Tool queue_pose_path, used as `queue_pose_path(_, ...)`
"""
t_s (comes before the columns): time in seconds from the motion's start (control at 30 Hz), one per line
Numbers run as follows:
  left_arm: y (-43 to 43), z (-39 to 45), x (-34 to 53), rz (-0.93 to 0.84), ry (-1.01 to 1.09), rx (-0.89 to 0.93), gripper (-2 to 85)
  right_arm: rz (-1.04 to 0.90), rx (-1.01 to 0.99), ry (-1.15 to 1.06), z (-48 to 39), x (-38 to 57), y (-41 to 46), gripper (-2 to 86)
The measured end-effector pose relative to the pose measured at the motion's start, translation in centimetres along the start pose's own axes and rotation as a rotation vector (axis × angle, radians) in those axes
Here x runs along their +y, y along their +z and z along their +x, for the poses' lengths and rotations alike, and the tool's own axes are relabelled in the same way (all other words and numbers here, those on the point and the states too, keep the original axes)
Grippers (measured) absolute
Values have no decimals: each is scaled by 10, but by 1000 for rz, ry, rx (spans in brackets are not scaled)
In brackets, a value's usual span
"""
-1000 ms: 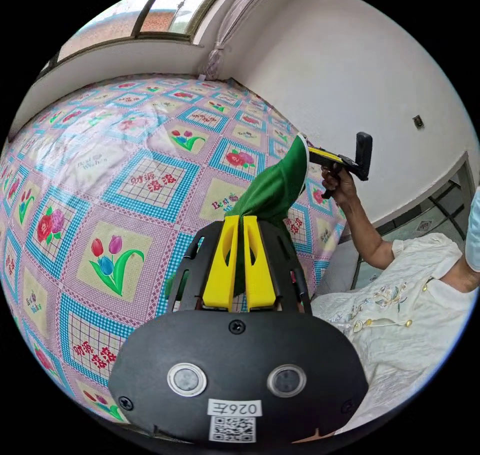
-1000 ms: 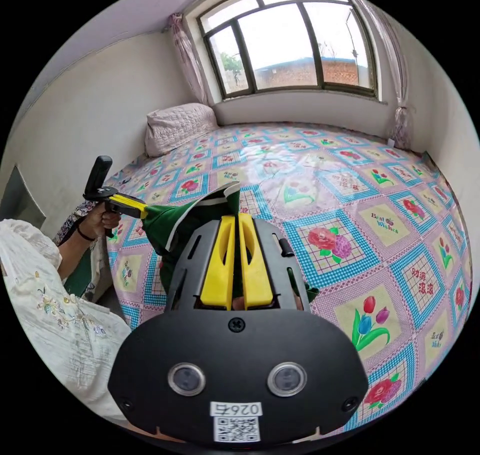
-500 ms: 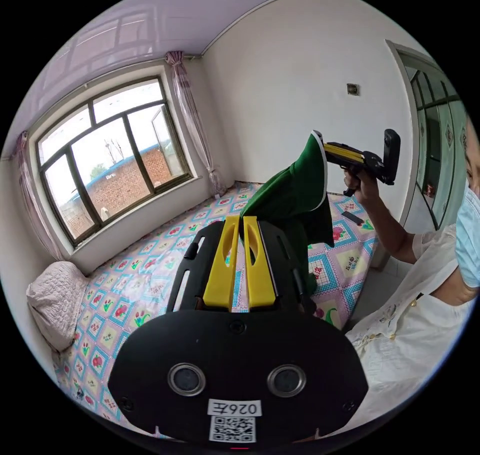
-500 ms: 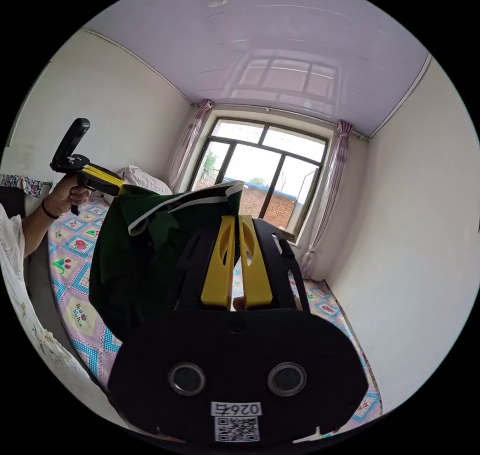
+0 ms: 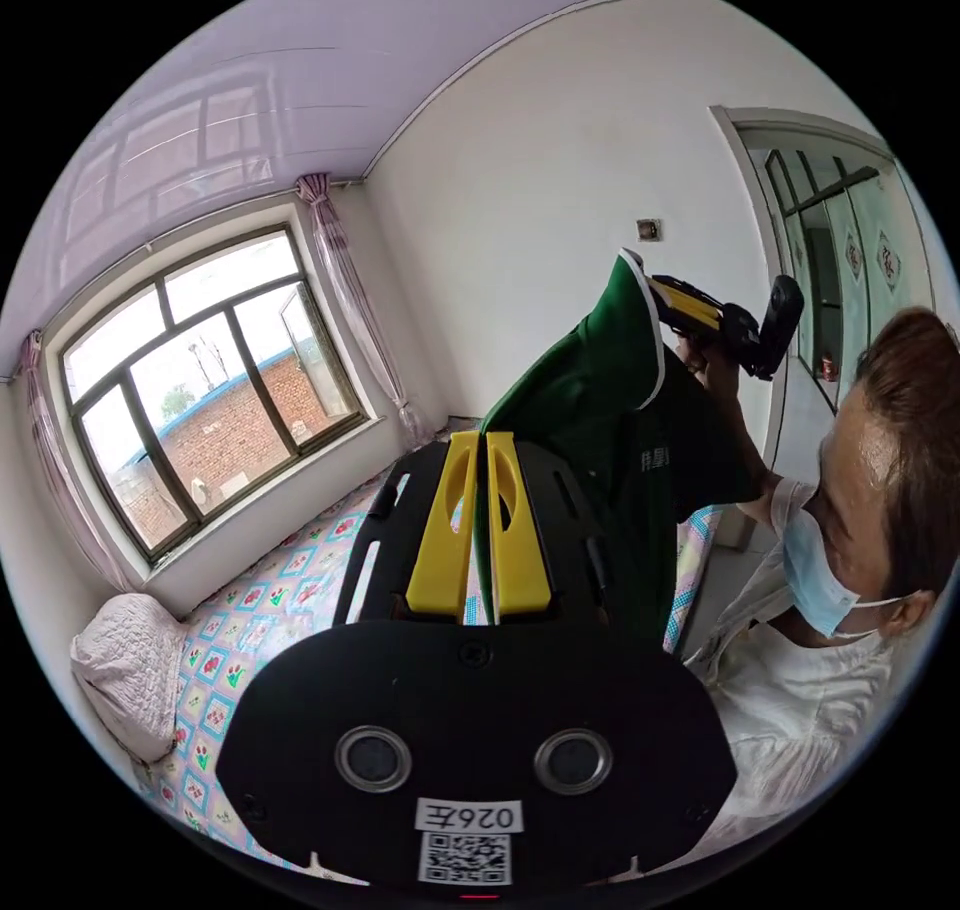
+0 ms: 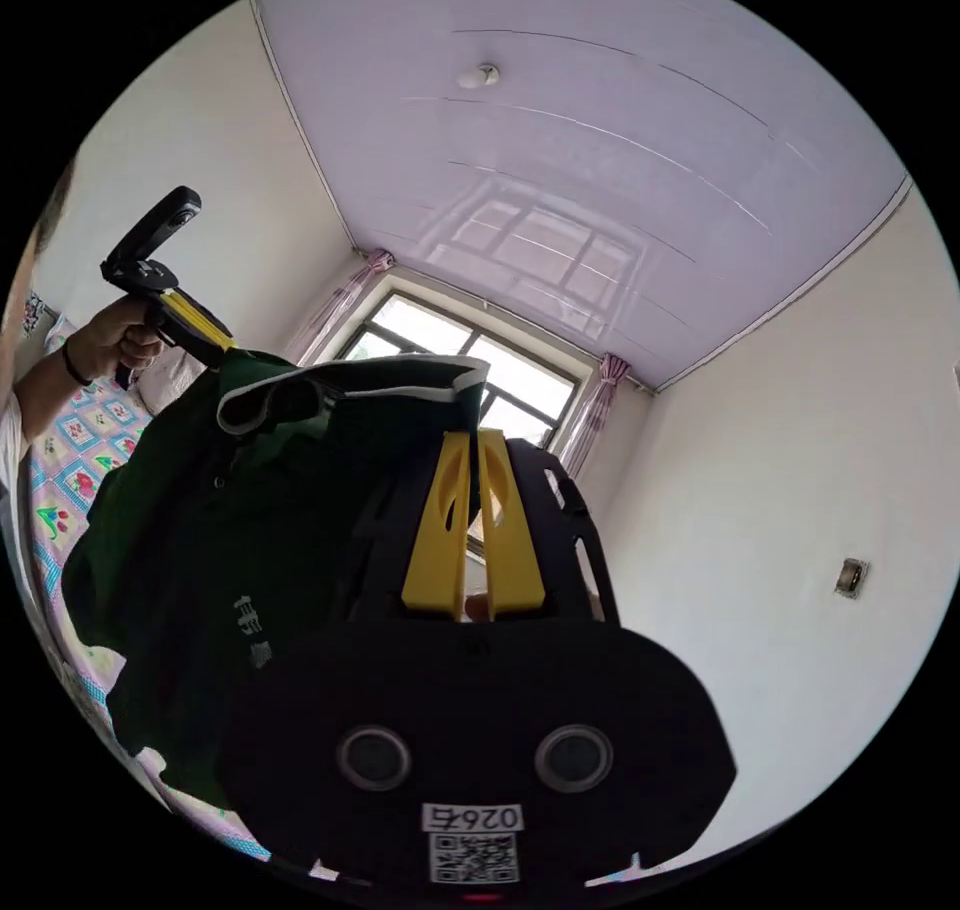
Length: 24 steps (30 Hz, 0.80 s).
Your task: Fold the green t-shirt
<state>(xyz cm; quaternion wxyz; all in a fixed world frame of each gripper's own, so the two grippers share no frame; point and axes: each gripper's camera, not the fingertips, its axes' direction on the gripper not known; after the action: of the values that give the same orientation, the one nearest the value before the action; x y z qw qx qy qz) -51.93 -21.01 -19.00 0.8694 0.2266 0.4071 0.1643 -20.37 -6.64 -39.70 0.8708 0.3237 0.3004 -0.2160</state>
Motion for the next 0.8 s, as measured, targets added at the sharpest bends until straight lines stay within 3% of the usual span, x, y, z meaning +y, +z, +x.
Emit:
queue_pose_path(0.1,80,-26,11,-70,-58,83,-2,-124,-51,14,-4,30,59,-16)
queue_pose_path(0.27,292,-77,84,-229,-292,220,-2,-442,-176,74,-39,153,224,-16)
queue_pose_path(0.5,540,-105,209,-442,-601,175,-1,-731,-343,242,-109,330,431,-16)
queue_pose_path(0.57,621,-130,245,-517,-688,145,4,-904,-375,241,-146,381,520,-13)
queue_pose_path(0.67,689,-161,287,-683,-805,5,19,-1057,-215,32,-191,417,588,-14)
queue_pose_path(0.8,701,-163,301,-683,-762,-3,50,-974,-197,40,-179,427,577,-11)
